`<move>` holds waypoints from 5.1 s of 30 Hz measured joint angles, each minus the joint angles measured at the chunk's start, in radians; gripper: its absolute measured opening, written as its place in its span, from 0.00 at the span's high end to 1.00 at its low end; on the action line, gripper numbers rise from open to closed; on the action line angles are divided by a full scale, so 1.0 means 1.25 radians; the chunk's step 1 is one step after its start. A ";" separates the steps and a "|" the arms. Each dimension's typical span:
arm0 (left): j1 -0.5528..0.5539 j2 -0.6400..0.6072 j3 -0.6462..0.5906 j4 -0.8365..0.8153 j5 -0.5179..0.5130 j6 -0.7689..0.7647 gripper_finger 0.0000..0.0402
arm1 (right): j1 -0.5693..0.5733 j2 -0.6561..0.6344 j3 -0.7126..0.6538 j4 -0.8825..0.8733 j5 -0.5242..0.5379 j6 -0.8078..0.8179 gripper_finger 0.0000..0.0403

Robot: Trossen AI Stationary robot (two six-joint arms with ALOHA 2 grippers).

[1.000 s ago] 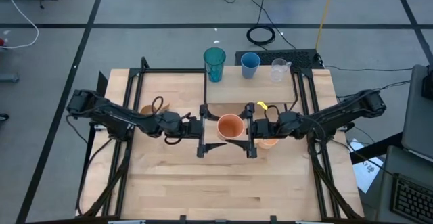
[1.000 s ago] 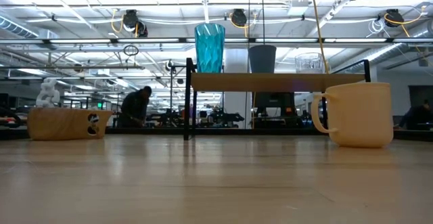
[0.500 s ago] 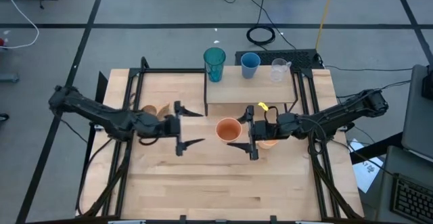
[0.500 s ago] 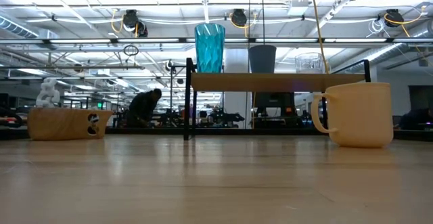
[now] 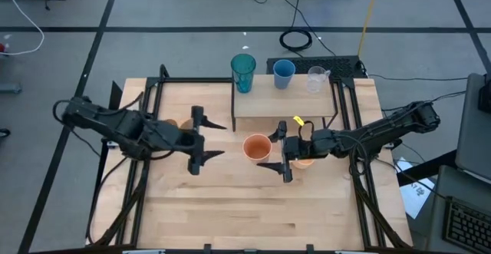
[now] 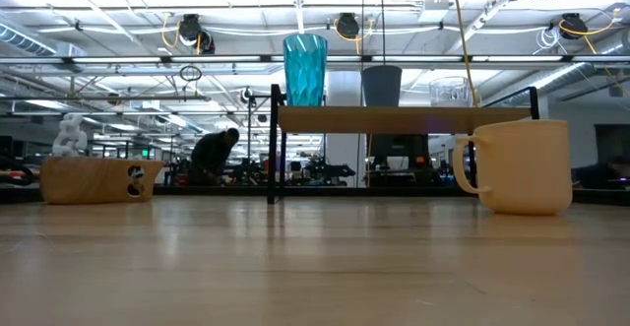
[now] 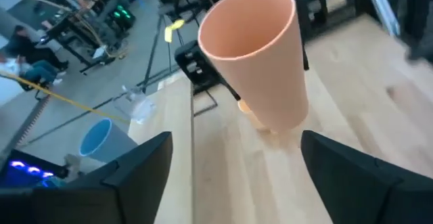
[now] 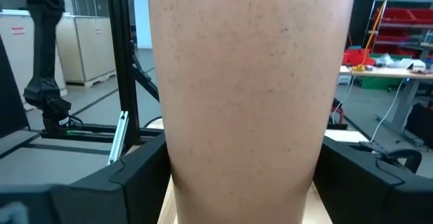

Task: Stack small to large cups/mugs on shelf
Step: Put the orange cup on the shelf

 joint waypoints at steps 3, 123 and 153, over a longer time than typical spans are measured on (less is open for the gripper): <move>0.000 0.062 0.097 -0.078 0.009 0.038 0.23 | 0.000 0.000 0.000 -0.009 0.000 0.011 0.26; 0.479 0.538 0.645 -0.715 0.294 0.335 0.99 | 0.152 -0.042 -0.136 -0.081 0.357 0.029 0.03; 0.479 0.550 0.645 -0.688 0.272 0.334 0.79 | 0.157 -0.042 -0.136 -0.081 0.357 0.023 0.03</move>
